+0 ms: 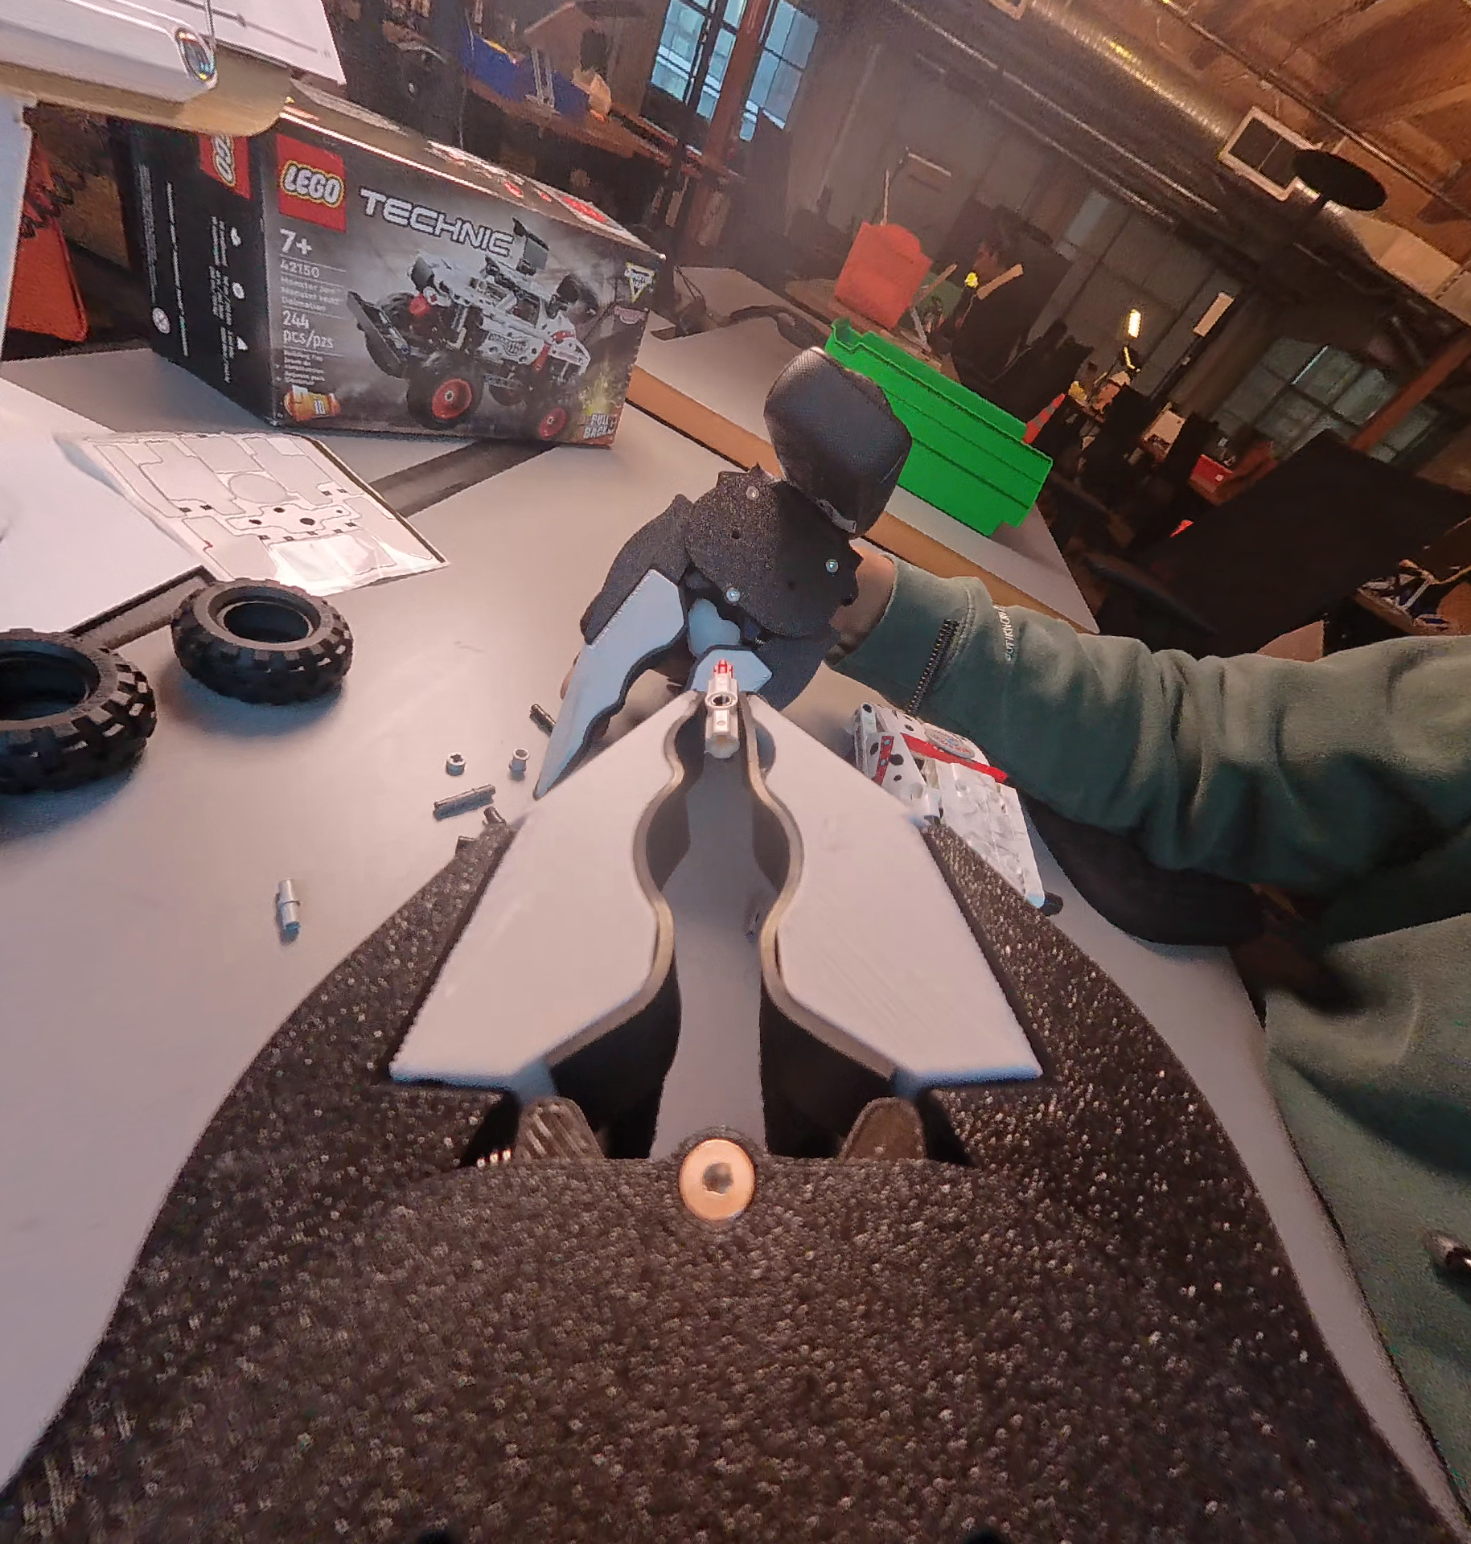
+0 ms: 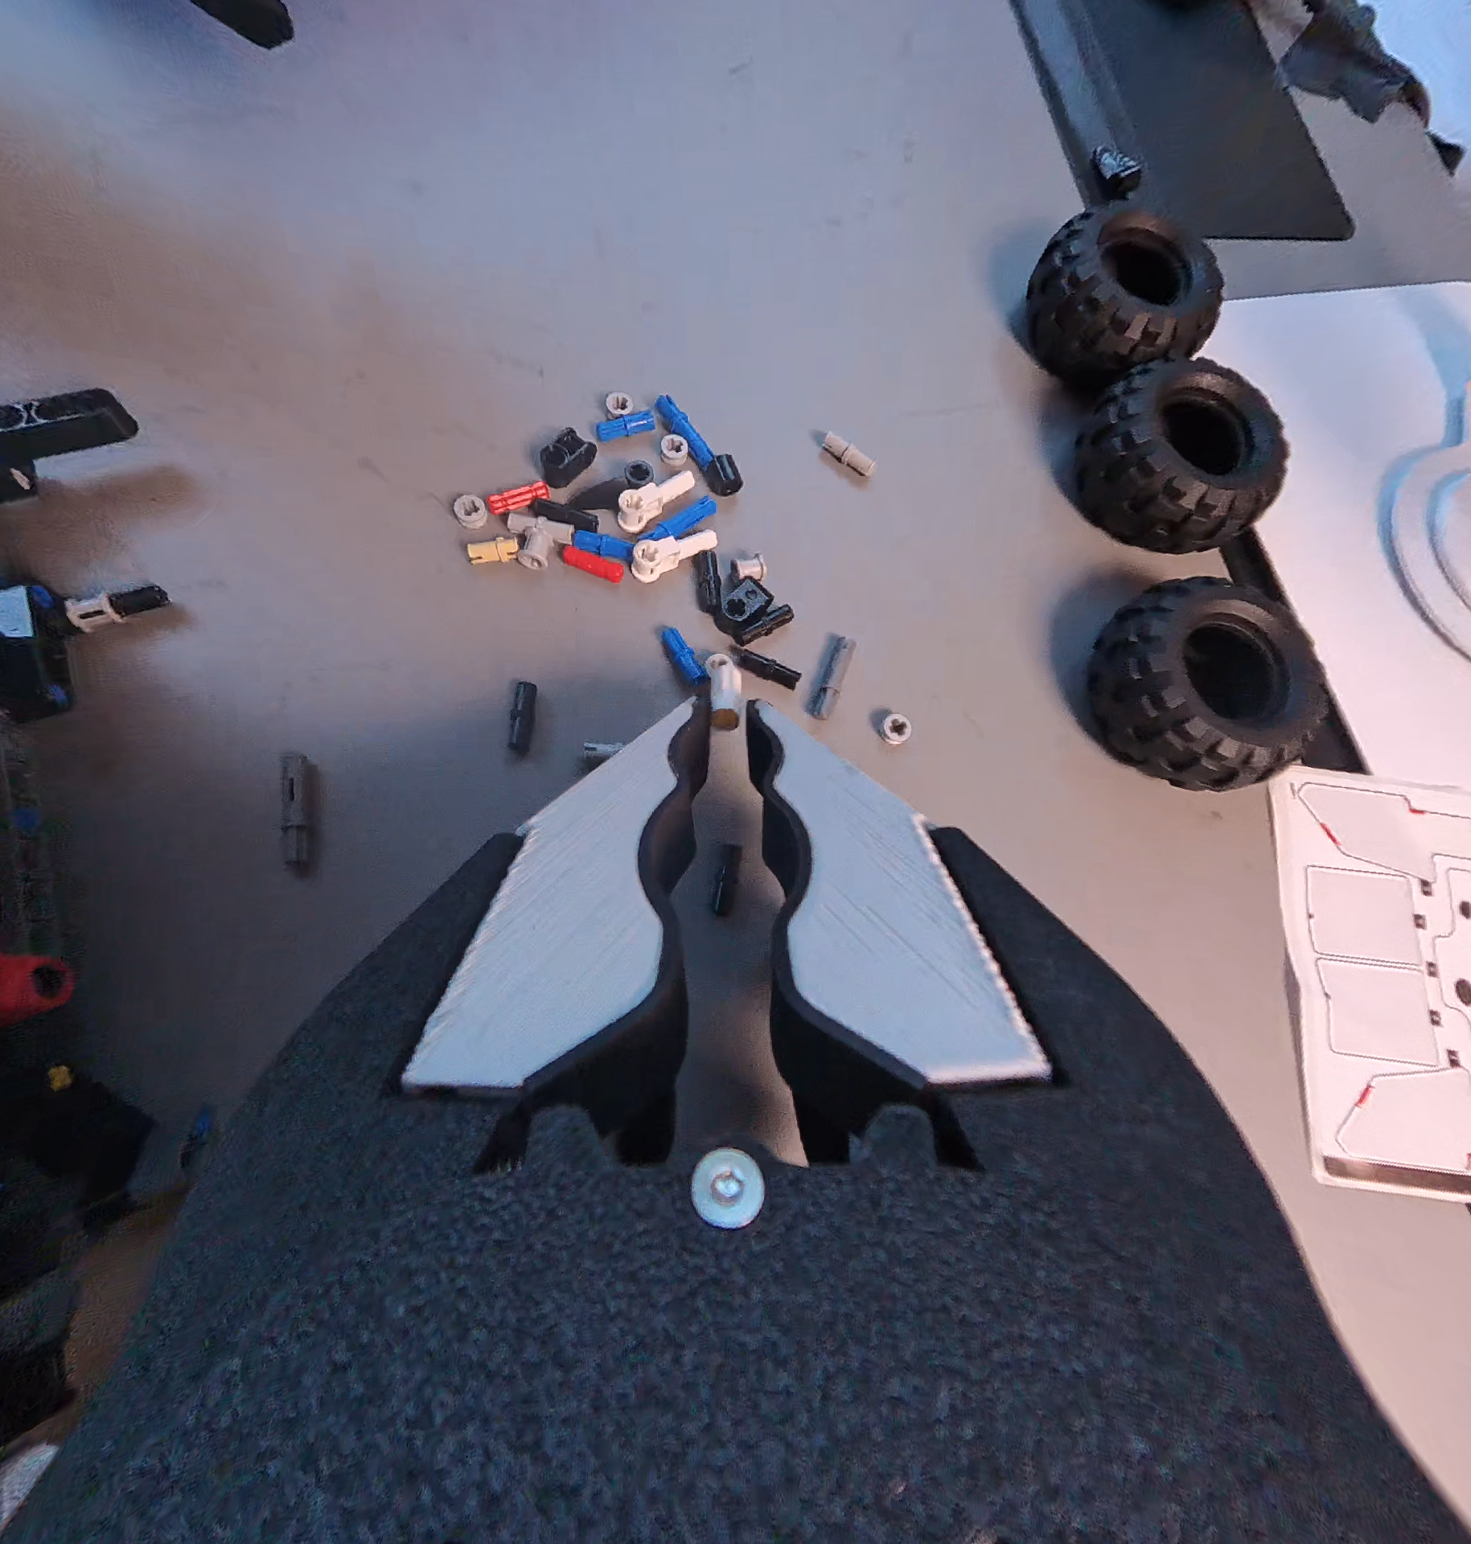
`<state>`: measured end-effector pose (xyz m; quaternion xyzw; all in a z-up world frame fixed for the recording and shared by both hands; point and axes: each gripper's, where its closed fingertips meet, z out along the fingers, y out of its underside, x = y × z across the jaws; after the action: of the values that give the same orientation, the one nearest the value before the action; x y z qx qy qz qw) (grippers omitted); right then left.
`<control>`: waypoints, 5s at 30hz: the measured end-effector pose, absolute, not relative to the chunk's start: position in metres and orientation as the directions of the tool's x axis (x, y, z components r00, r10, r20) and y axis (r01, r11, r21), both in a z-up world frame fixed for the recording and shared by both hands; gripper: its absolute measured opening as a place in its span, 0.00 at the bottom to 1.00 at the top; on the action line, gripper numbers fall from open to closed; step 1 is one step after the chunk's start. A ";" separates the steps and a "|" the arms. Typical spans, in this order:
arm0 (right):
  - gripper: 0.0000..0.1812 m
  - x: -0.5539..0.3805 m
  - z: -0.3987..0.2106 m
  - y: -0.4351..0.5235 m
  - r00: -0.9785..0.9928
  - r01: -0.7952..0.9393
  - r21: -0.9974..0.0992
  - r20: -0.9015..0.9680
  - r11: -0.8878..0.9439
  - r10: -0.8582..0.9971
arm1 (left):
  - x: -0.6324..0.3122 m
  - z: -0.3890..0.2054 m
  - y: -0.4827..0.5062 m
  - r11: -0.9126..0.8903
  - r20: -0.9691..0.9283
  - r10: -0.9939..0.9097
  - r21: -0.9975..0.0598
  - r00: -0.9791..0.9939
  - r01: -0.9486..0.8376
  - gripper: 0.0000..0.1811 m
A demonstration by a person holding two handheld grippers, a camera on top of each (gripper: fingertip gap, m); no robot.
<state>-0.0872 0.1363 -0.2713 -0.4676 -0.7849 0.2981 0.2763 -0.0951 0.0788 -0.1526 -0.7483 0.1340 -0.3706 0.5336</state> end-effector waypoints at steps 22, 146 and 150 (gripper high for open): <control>0.04 -0.072 -0.152 0.068 -0.550 0.192 -0.942 0.129 0.276 0.825 | -0.069 -0.148 0.063 -0.420 0.471 -0.697 -0.879 0.540 0.225 0.04; 0.09 -0.082 -0.084 0.056 -0.265 -0.040 -0.850 0.515 0.524 0.815 | -0.073 -0.072 0.054 -0.341 0.590 -0.723 -0.757 0.359 0.558 0.03; 0.10 -0.086 -0.081 0.063 -0.187 -0.031 -0.825 0.559 0.564 0.808 | -0.079 -0.071 0.058 -0.325 0.620 -0.701 -0.718 0.352 0.616 0.03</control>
<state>-0.0861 0.0634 -0.0813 -0.2873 -0.6766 0.3682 0.5694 -0.0794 0.0583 -0.0705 -0.5831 0.0368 -0.5680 0.5797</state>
